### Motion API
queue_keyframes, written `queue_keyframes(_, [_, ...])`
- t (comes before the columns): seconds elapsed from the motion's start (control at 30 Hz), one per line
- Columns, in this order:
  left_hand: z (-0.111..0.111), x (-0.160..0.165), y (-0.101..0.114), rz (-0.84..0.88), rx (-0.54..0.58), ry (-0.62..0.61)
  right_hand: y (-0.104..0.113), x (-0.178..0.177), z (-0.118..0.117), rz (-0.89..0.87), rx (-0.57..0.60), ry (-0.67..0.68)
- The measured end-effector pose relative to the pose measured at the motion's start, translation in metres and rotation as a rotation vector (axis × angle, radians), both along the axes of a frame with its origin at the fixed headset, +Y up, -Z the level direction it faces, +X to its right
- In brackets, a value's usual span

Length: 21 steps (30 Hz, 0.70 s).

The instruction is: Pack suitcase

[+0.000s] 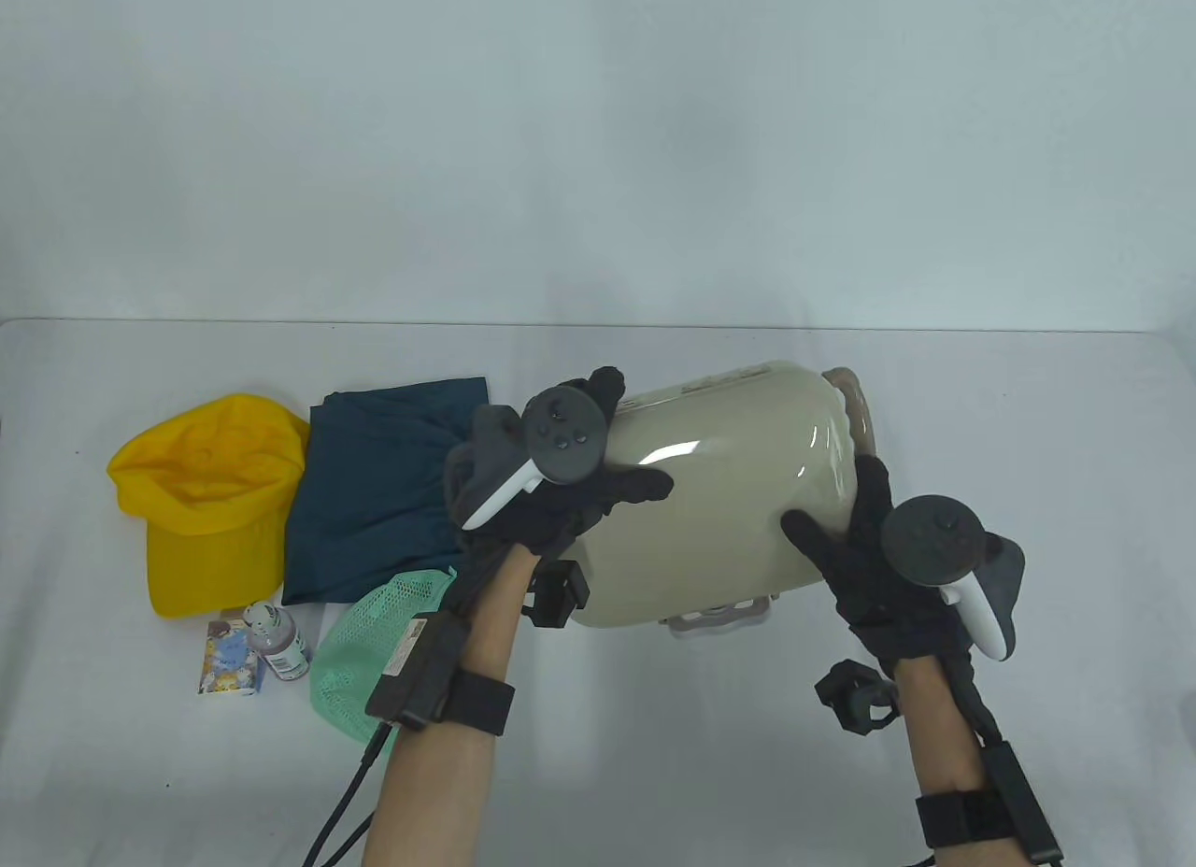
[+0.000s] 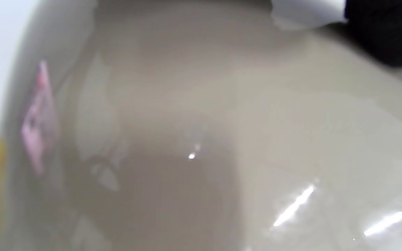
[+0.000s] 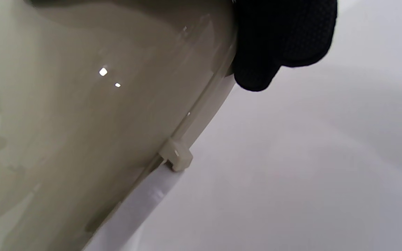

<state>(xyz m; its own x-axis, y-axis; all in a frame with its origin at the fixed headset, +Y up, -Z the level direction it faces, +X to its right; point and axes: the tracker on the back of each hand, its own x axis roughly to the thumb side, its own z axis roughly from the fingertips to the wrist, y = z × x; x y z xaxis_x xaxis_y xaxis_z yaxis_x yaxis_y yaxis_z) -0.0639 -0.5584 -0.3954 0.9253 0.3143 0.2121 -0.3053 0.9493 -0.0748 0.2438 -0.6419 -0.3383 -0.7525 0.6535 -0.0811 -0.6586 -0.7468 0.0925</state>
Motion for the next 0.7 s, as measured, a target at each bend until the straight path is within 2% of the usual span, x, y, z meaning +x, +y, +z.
queue_keyframes(0.13, [-0.018,0.013,-0.012,-0.084,-0.059,-0.002,-0.032,0.005,-0.001,-0.088,-0.098,-0.002])
queue_keyframes(0.23, [-0.032,0.018,-0.025,-0.117,-0.107,0.001,-0.047,0.008,-0.005,-0.121,-0.166,-0.005])
queue_keyframes(0.53, [-0.068,0.022,-0.075,-0.12,-0.297,0.005,-0.07,0.004,-0.01,-0.088,-0.309,-0.014])
queue_keyframes(0.7, [-0.088,0.021,-0.103,-0.112,-0.475,0.009,-0.073,0.002,-0.011,-0.048,-0.338,-0.052])
